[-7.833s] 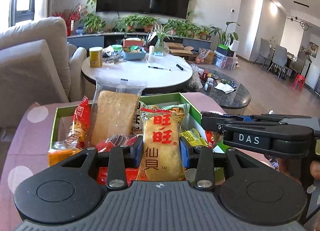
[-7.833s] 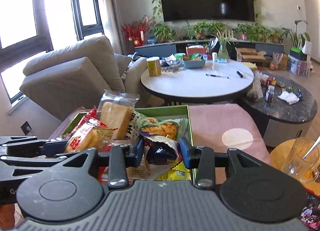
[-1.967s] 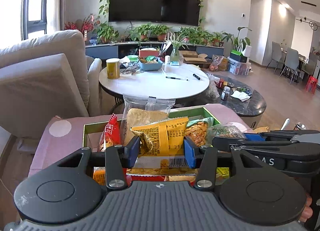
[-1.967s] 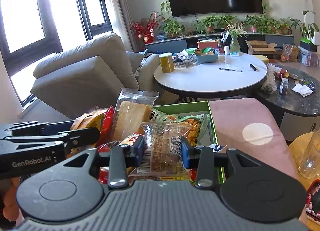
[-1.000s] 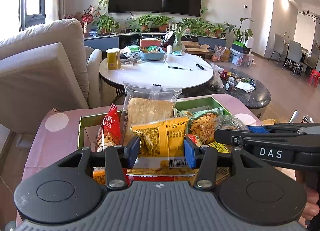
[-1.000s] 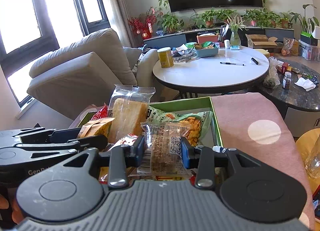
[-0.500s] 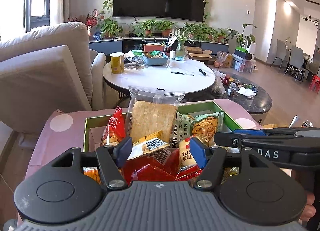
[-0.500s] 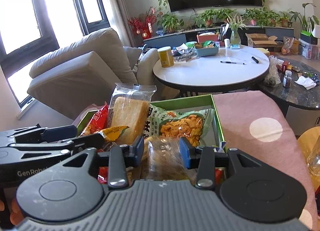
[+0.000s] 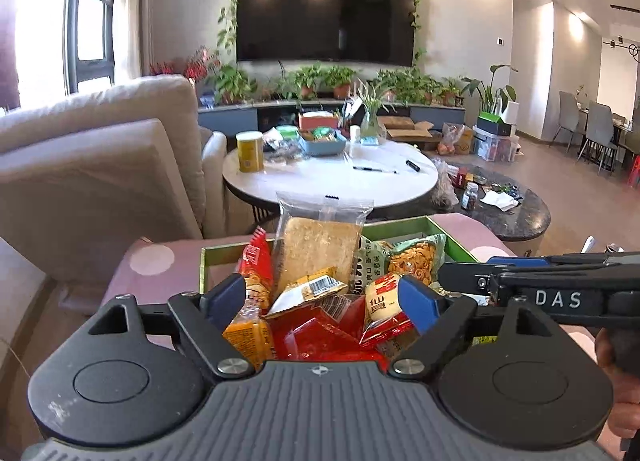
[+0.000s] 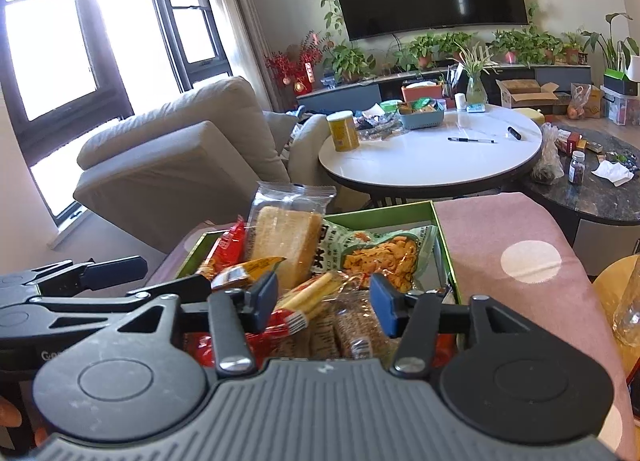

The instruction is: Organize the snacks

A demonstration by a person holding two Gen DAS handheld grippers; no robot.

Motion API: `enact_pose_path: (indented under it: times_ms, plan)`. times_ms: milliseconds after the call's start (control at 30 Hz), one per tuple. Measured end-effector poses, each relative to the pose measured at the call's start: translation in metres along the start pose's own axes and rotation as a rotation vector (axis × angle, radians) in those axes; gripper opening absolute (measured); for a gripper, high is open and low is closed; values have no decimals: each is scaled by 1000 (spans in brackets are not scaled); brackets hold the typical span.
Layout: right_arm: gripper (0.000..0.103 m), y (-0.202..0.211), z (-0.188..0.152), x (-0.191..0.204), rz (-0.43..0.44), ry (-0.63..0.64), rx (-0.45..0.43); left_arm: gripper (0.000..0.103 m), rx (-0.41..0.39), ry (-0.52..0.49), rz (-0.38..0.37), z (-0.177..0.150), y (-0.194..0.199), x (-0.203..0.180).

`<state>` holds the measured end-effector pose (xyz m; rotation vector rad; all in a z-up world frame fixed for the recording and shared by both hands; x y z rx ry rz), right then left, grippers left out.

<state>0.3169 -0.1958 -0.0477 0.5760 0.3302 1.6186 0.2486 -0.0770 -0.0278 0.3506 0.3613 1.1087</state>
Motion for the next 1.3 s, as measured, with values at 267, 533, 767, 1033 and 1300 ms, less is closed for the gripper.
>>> enact_pose_path:
  times_ms: [267, 533, 767, 1033, 1300]
  plan:
    - [86, 31, -9, 1, -45, -19, -28, 102, -31, 41, 64, -13, 35, 4]
    - [86, 57, -30, 3, -45, -57, -33, 102, -58, 45, 104, -31, 69, 3]
    - [86, 77, -38, 20, -69, 35, -90, 102, -54, 34, 140, -41, 86, 1]
    - [86, 84, -37, 20, -70, 9, -105, 102, -49, 65, 156, -44, 95, 6]
    - [86, 86, -40, 19, -73, -5, -110, 102, -47, 58, 152, -46, 93, 3]
Point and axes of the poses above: each gripper's, at about its wrist camera, not at the fingertips, and y roughly against the way its jaws point, x to its left, z to its top, the point moved 10 cm from there along -y, roughly the way its jaws point, and after that the axes turned 13 degrees about -z, right-handed, at the moved point
